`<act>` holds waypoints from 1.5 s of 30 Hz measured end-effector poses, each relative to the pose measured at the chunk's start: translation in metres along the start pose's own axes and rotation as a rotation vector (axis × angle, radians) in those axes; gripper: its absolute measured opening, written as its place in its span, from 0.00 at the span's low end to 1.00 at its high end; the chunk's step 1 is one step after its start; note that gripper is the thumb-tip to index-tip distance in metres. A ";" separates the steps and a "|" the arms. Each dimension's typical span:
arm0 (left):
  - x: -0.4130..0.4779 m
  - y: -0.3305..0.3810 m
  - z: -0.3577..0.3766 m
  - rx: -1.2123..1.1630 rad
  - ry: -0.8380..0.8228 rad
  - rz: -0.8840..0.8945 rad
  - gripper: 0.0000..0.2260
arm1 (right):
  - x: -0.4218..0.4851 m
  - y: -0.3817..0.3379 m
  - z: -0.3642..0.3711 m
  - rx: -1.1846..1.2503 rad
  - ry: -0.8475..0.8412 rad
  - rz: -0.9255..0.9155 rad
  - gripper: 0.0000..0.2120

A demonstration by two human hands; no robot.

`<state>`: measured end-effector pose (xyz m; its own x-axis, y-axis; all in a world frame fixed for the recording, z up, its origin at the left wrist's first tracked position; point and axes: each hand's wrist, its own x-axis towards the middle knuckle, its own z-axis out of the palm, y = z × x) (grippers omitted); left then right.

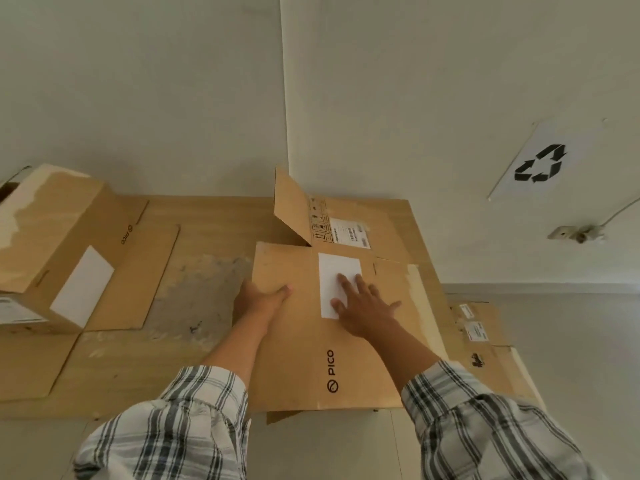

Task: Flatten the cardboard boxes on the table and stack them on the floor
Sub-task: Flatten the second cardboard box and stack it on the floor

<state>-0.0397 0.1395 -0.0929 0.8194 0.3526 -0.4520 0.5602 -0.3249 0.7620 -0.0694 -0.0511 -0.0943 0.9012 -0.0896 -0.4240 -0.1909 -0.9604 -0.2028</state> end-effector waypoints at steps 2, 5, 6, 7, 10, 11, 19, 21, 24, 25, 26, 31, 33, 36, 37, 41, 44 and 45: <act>0.011 -0.014 0.006 0.033 0.003 0.000 0.35 | 0.012 0.001 0.017 -0.002 -0.034 0.007 0.30; 0.032 -0.030 0.012 0.143 0.019 -0.002 0.34 | 0.032 -0.001 0.037 -0.046 -0.060 0.002 0.31; 0.038 -0.033 0.014 0.197 0.025 0.000 0.33 | 0.038 -0.002 0.044 -0.074 -0.064 -0.002 0.32; 0.042 -0.035 0.015 0.250 0.030 0.004 0.32 | 0.041 -0.003 0.050 -0.105 -0.061 -0.005 0.33; 0.050 -0.040 0.022 0.467 0.034 0.013 0.38 | 0.052 -0.008 0.064 -0.179 -0.037 0.001 0.35; 0.051 -0.041 0.025 0.593 0.058 0.055 0.44 | 0.057 -0.009 0.065 -0.187 -0.017 0.009 0.36; 0.094 -0.004 0.080 1.009 -0.227 0.642 0.41 | 0.129 -0.013 0.035 -0.148 0.099 0.041 0.37; 0.108 0.009 0.090 1.056 -0.300 0.690 0.39 | 0.145 -0.014 0.026 -0.219 0.085 0.051 0.39; 0.132 0.025 0.096 1.127 -0.438 0.660 0.43 | 0.165 -0.008 0.016 -0.253 -0.005 0.038 0.50; 0.139 0.027 0.096 1.138 -0.491 0.629 0.45 | 0.171 -0.005 0.015 -0.209 -0.042 0.038 0.53; 0.144 0.029 0.096 1.139 -0.532 0.602 0.47 | 0.177 -0.002 0.016 -0.161 -0.073 0.036 0.55; 0.150 0.027 0.099 1.159 -0.568 0.583 0.48 | 0.186 0.008 0.022 -0.049 -0.136 0.010 0.56; 0.147 0.027 0.100 1.163 -0.550 0.577 0.48 | 0.183 0.008 0.023 -0.049 -0.123 0.015 0.55; 0.135 0.025 0.102 1.142 -0.485 0.560 0.45 | 0.170 0.006 0.025 -0.042 -0.066 0.035 0.50; 0.127 0.023 0.103 1.118 -0.453 0.554 0.43 | 0.162 0.004 0.029 -0.045 -0.031 0.041 0.47; 0.091 -0.007 0.106 0.961 -0.273 0.585 0.30 | 0.116 0.002 0.065 -0.037 0.189 0.030 0.33; 0.067 -0.047 0.097 0.847 -0.175 0.622 0.28 | 0.080 0.011 0.091 0.009 0.264 0.003 0.30; 0.060 -0.058 0.092 0.813 -0.169 0.605 0.29 | 0.069 0.015 0.096 0.014 0.256 0.003 0.30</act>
<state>-0.0116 0.0989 -0.2074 0.9632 -0.1751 -0.2040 -0.0903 -0.9254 0.3682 -0.0476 -0.0465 -0.2116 0.9696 -0.1577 -0.1873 -0.1971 -0.9566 -0.2148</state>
